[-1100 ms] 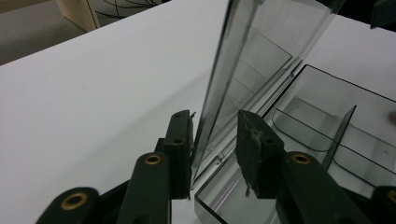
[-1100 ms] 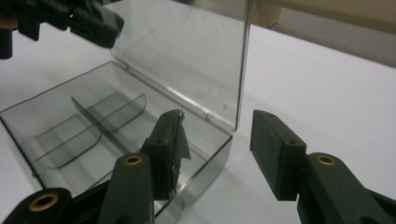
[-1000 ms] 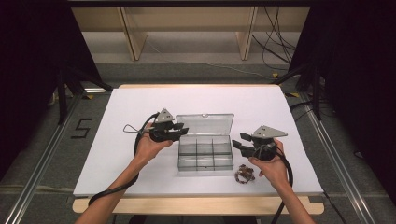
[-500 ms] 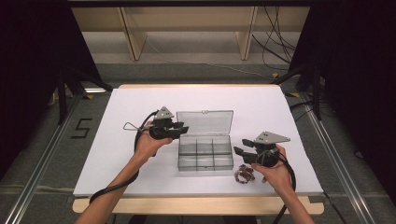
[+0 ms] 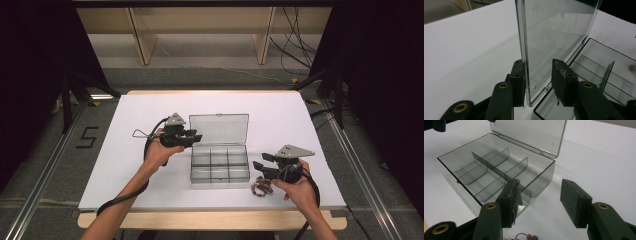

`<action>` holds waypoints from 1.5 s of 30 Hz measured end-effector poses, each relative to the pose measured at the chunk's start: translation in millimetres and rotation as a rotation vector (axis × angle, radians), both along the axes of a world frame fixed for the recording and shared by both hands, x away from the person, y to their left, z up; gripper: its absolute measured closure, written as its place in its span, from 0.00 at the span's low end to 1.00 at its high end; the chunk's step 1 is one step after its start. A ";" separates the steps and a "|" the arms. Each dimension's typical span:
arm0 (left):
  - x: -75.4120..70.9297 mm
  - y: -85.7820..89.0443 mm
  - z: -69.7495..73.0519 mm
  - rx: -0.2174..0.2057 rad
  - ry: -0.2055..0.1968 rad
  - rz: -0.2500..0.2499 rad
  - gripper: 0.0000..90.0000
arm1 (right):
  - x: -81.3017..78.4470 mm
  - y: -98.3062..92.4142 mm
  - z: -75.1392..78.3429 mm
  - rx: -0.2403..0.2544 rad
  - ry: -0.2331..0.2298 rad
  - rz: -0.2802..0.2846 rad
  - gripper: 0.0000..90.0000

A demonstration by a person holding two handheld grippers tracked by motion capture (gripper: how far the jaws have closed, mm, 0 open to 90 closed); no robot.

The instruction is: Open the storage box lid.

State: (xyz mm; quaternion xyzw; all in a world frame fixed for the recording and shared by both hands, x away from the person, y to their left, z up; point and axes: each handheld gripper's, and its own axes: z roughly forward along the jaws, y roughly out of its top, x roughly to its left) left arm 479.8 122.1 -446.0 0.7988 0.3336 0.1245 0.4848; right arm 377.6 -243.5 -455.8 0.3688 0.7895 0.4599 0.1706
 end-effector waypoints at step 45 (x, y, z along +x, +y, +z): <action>24.8 1.8 -5.1 -0.028 0.152 -0.013 0.63 | -14.5 -13.0 -6.1 0.018 0.027 0.005 0.52</action>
